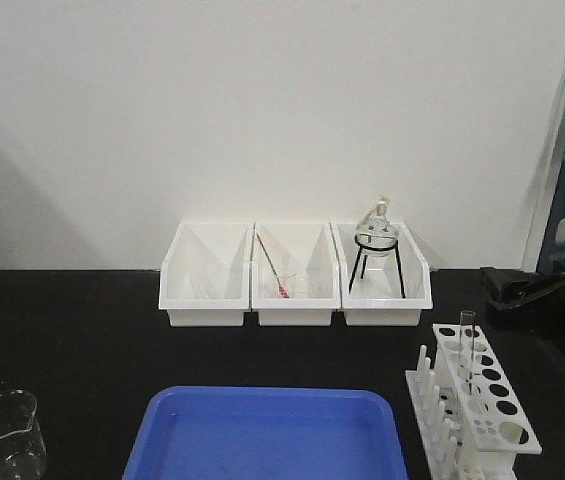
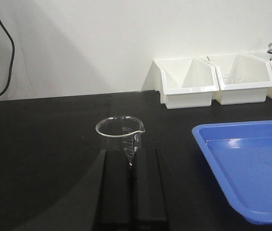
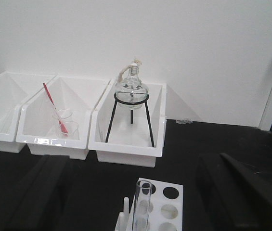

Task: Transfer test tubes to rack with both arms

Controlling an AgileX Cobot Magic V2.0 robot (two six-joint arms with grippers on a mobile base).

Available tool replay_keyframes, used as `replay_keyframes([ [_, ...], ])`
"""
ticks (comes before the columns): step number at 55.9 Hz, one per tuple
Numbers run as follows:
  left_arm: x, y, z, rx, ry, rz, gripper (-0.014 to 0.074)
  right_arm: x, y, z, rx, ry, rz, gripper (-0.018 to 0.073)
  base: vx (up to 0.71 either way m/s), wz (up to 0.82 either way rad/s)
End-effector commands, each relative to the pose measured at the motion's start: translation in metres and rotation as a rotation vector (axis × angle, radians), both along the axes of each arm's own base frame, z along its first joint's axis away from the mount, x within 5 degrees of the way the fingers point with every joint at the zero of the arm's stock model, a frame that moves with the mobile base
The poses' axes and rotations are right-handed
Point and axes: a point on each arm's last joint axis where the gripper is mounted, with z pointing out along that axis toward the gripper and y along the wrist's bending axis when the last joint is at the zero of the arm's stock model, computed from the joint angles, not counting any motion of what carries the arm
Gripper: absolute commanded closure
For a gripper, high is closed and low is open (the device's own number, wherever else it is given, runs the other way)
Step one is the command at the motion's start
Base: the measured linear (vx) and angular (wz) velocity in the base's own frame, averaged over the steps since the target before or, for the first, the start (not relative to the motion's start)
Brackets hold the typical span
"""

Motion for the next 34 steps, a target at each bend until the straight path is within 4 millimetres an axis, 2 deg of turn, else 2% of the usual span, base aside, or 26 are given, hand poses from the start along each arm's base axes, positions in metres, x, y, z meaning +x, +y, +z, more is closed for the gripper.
replay_keyframes([
  [1, 0.001, 0.0, -0.002, -0.013, -0.054, -0.006, 0.0605, -0.003, 0.002, 0.025, 0.013, -0.123, 0.025, -0.0013, 0.0, 0.0],
  [8, 0.001, 0.0, -0.002, -0.013, -0.054, -0.006, 0.0605, -0.005, 0.0, 0.026, -0.008, -0.125, 0.019, -0.0004, 0.0, 0.0],
  [14, 0.001, 0.0, -0.002, -0.013, -0.053, -0.006, 0.0605, -0.018, -0.006, 0.036, -0.027, -0.102, -0.023, 0.0034, 0.0, 0.0],
  [19, 0.001, 0.0, -0.002, -0.013, -0.053, -0.006, 0.0605, -0.044, -0.008, 0.046, -0.035, -0.103, -0.052, 0.0088, 0.0, 0.0],
  [24, 0.001, 0.0, -0.002, -0.013, -0.053, -0.006, 0.0605, -0.081, -0.01, 0.05, -0.031, -0.133, -0.067, 0.0162, 0.0, 0.0],
  [28, 0.001, 0.0, -0.002, -0.013, -0.053, -0.006, 0.0605, -0.111, -0.011, 0.039, -0.026, -0.147, -0.072, 0.0241, 0.0, 0.0],
  [34, 0.001, 0.0, -0.002, -0.013, -0.053, -0.006, 0.0605, -0.152, -0.012, 0.007, -0.011, -0.142, -0.084, 0.0398, 0.0, 0.0],
])
